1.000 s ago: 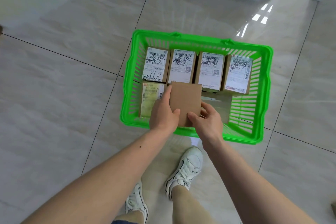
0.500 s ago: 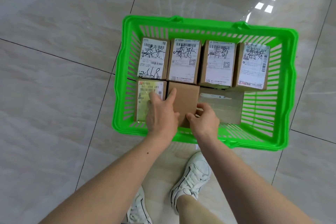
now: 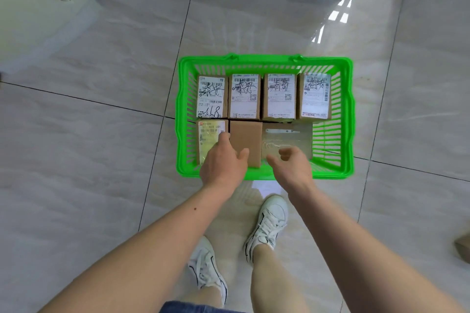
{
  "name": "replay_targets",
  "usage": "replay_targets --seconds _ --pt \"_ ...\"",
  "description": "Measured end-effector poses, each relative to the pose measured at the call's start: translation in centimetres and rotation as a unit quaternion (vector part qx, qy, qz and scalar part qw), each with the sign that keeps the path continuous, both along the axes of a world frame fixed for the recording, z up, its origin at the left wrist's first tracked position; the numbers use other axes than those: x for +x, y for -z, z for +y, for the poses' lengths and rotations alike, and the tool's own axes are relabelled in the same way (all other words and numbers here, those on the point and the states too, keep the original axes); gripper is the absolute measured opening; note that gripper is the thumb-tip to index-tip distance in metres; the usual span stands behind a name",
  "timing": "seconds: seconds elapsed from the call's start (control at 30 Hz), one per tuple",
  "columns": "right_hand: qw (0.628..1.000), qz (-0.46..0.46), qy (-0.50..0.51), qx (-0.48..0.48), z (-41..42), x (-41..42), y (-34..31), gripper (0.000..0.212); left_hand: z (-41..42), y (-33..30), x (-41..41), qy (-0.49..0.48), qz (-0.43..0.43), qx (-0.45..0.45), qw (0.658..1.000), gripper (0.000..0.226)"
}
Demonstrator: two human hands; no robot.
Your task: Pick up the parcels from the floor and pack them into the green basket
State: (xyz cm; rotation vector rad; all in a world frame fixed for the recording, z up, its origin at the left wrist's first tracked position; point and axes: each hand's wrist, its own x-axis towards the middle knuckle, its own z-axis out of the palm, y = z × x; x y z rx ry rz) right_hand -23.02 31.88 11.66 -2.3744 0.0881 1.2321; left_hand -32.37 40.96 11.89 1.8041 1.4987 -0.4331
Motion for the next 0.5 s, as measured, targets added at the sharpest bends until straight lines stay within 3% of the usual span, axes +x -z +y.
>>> replay_targets --seconds 0.5 --pt "0.980 -0.026 0.172 0.099 -9.8 0.4 -16.0 0.030 -6.2 -17.6 3.4 0.119 -0.107 0.028 0.987 0.047"
